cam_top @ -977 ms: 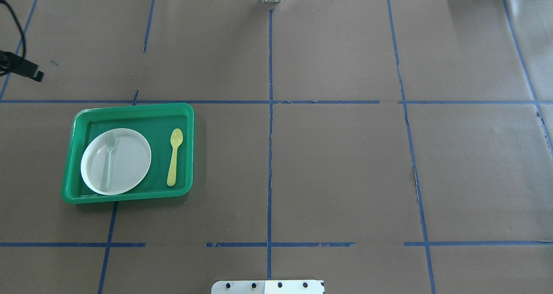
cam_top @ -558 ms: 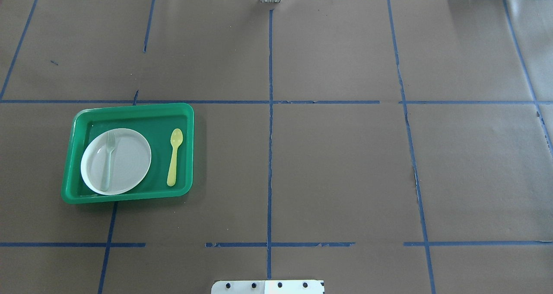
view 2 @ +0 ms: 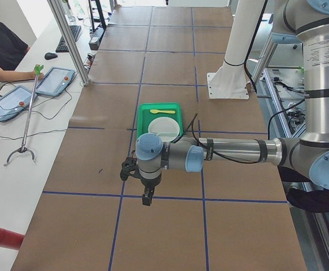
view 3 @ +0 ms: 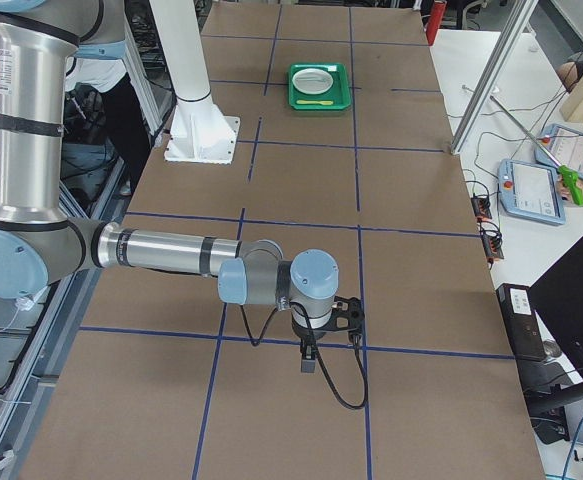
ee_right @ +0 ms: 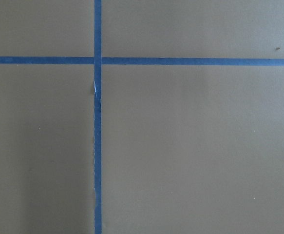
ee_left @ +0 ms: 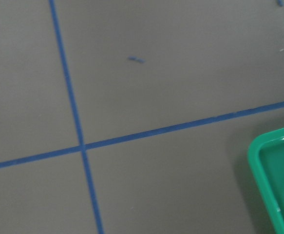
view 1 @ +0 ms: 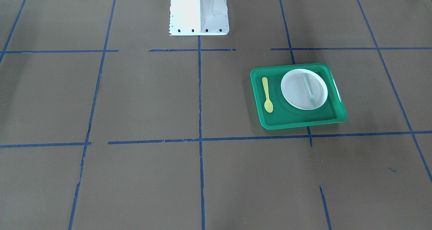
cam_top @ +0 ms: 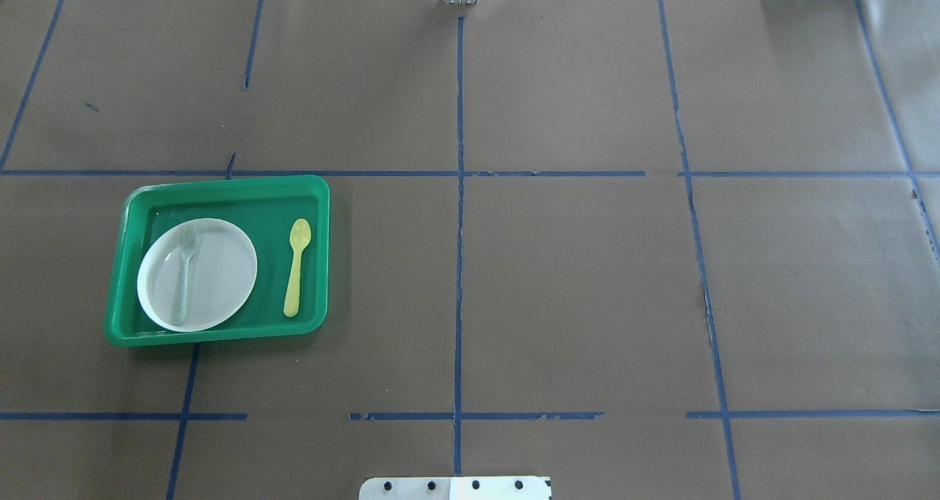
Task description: Place spoon
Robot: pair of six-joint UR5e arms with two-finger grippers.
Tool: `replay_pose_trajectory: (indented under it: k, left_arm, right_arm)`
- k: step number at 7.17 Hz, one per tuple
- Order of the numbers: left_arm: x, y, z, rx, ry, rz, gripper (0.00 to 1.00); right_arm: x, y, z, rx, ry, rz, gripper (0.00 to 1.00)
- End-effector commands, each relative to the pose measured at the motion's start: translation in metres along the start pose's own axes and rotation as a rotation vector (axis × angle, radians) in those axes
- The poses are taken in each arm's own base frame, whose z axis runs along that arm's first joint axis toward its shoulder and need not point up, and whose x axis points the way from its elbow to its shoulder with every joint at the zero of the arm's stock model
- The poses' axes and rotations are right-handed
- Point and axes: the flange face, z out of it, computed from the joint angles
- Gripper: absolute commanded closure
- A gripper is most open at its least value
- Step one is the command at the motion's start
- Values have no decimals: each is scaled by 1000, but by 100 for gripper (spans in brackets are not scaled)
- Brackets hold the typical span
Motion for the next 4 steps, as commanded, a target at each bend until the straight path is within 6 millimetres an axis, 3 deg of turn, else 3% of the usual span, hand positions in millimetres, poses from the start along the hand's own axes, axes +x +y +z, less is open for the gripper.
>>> replay_pose_trajectory:
  k: [1,4]
  left_arm:
    - [-6,3,-9,8,26,-37,0]
    - [-9,3,-18,26,21,-45,0]
  right_arm:
    - [0,0,0,0,0,0,0]
    - [0,0,0,0,0,0,0]
